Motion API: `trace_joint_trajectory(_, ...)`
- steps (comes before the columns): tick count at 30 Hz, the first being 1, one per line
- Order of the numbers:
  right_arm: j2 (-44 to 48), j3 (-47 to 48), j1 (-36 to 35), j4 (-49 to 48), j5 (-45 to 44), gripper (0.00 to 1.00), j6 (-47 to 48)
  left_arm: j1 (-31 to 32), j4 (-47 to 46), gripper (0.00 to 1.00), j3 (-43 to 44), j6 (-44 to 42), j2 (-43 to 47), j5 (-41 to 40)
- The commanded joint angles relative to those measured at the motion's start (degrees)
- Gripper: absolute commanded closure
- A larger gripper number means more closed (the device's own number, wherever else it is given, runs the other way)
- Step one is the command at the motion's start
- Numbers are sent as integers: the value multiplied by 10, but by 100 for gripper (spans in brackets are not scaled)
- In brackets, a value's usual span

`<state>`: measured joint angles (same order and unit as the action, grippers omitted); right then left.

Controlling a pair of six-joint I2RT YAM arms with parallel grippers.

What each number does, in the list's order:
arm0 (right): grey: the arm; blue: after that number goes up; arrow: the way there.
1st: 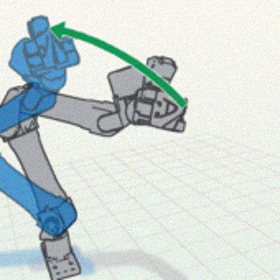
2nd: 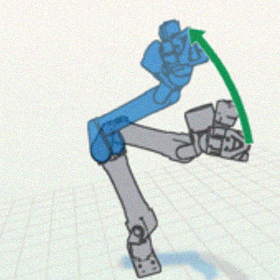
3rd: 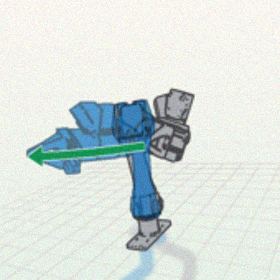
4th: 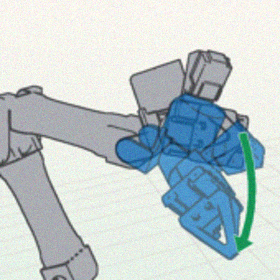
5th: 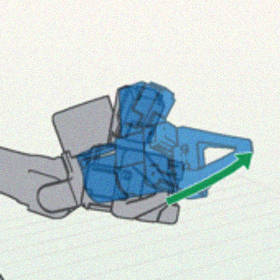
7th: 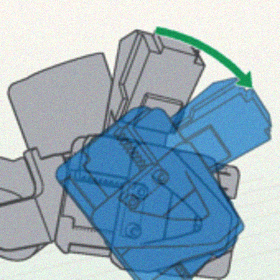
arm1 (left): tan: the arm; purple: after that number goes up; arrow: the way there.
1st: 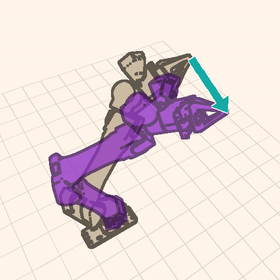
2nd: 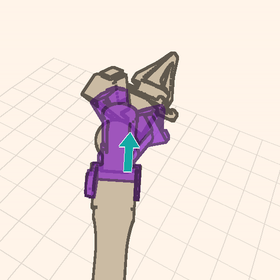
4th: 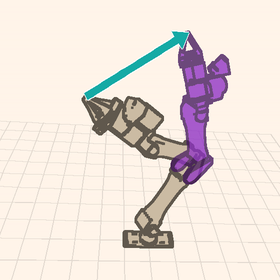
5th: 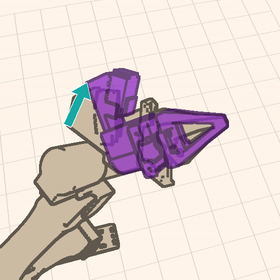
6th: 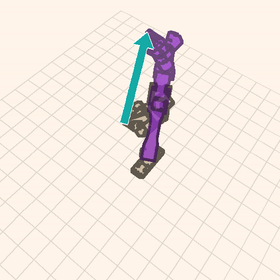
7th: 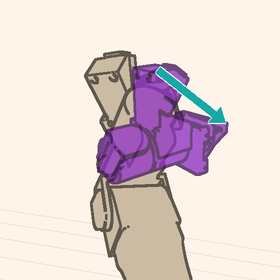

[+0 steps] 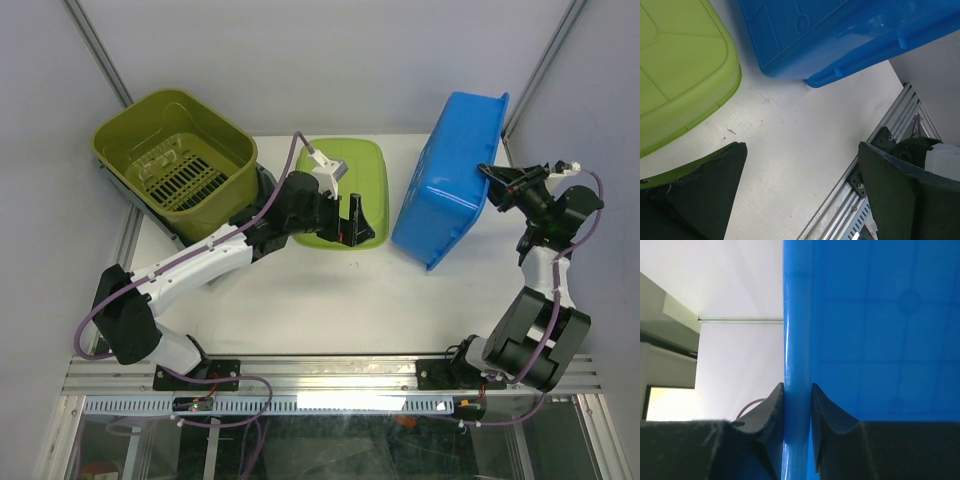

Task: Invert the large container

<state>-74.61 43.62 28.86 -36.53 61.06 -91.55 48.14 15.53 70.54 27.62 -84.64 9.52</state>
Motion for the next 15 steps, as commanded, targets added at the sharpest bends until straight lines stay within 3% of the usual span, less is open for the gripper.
trace_joint_trajectory(1, 18, 16, 31, 251, 23, 98, 248, -3, -9, 1, 29, -6, 11, 21)
trace_joint_trajectory(3, 26, 29, 36, 344, 5, 98, 318, -3, -9, 1, 30, -6, 9, 23)
trace_joint_trajectory(15, 31, -20, 76, 470, -28, 94, 465, -3, -12, 1, 31, -3, -2, 38)
